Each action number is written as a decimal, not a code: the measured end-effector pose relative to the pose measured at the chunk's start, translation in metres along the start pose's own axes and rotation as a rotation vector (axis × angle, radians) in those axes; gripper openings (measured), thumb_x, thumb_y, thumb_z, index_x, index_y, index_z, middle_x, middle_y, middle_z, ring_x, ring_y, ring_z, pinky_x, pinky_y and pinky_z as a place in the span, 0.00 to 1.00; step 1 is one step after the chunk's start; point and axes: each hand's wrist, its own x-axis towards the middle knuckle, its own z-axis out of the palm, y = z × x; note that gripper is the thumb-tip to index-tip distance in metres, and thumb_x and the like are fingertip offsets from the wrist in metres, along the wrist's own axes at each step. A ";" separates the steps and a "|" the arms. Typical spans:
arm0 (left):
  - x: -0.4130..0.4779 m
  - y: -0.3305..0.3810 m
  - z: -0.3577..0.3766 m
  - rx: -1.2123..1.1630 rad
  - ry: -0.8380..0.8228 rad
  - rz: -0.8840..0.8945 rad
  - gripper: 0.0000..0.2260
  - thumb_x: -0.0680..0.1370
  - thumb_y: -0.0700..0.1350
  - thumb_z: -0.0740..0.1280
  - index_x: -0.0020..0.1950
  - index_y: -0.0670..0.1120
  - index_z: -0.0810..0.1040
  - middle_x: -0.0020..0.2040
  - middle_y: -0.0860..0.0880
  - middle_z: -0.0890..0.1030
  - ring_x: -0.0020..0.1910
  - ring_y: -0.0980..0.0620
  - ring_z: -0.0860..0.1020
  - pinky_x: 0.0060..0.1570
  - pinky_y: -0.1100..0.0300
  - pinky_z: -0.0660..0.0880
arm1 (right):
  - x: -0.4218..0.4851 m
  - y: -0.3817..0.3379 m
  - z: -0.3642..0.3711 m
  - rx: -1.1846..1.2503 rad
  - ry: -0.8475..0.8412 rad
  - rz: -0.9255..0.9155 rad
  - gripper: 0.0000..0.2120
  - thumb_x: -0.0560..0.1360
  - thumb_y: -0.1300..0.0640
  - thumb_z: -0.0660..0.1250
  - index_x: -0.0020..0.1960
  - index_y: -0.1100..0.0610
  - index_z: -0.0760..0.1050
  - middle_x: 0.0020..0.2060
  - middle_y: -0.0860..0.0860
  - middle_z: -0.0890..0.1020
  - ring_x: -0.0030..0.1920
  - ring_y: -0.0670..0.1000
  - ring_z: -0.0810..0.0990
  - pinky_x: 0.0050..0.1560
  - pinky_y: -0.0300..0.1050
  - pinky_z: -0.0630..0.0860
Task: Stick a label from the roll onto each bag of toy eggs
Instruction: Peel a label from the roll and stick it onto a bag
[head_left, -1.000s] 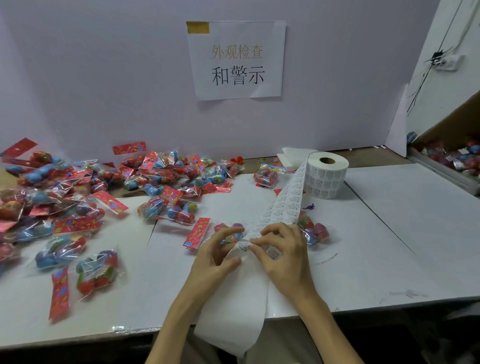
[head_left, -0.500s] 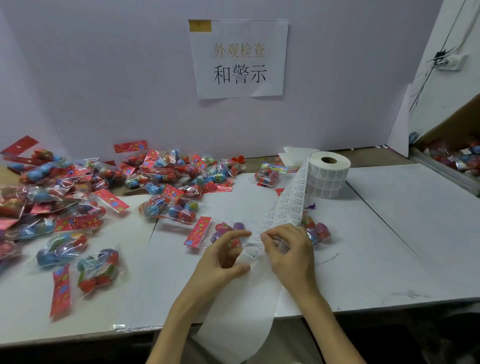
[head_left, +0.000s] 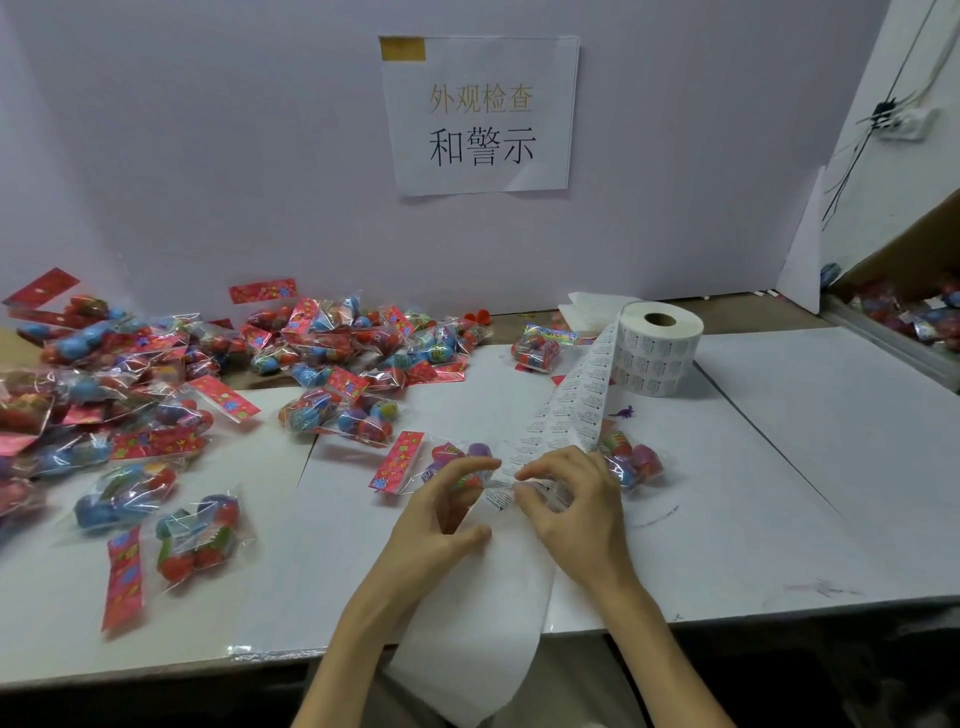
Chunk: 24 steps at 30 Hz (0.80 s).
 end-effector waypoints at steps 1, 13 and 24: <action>-0.001 0.000 0.000 -0.007 -0.016 -0.006 0.30 0.75 0.31 0.70 0.63 0.66 0.78 0.60 0.64 0.82 0.60 0.58 0.82 0.50 0.63 0.81 | 0.000 0.000 0.000 -0.004 0.005 0.001 0.06 0.70 0.58 0.79 0.42 0.50 0.83 0.41 0.43 0.81 0.48 0.50 0.77 0.53 0.57 0.75; -0.004 0.008 0.000 0.063 -0.135 -0.018 0.29 0.73 0.43 0.76 0.69 0.67 0.73 0.52 0.29 0.74 0.53 0.29 0.76 0.56 0.34 0.77 | 0.001 0.006 0.002 0.001 0.119 0.015 0.05 0.74 0.57 0.76 0.41 0.51 0.82 0.37 0.41 0.82 0.42 0.48 0.77 0.45 0.56 0.77; -0.006 0.010 0.005 0.173 -0.090 0.009 0.17 0.75 0.61 0.71 0.63 0.71 0.77 0.62 0.70 0.78 0.62 0.66 0.77 0.52 0.72 0.76 | -0.001 -0.001 0.000 0.059 0.116 0.006 0.02 0.77 0.55 0.73 0.46 0.52 0.82 0.40 0.41 0.83 0.43 0.47 0.78 0.46 0.57 0.78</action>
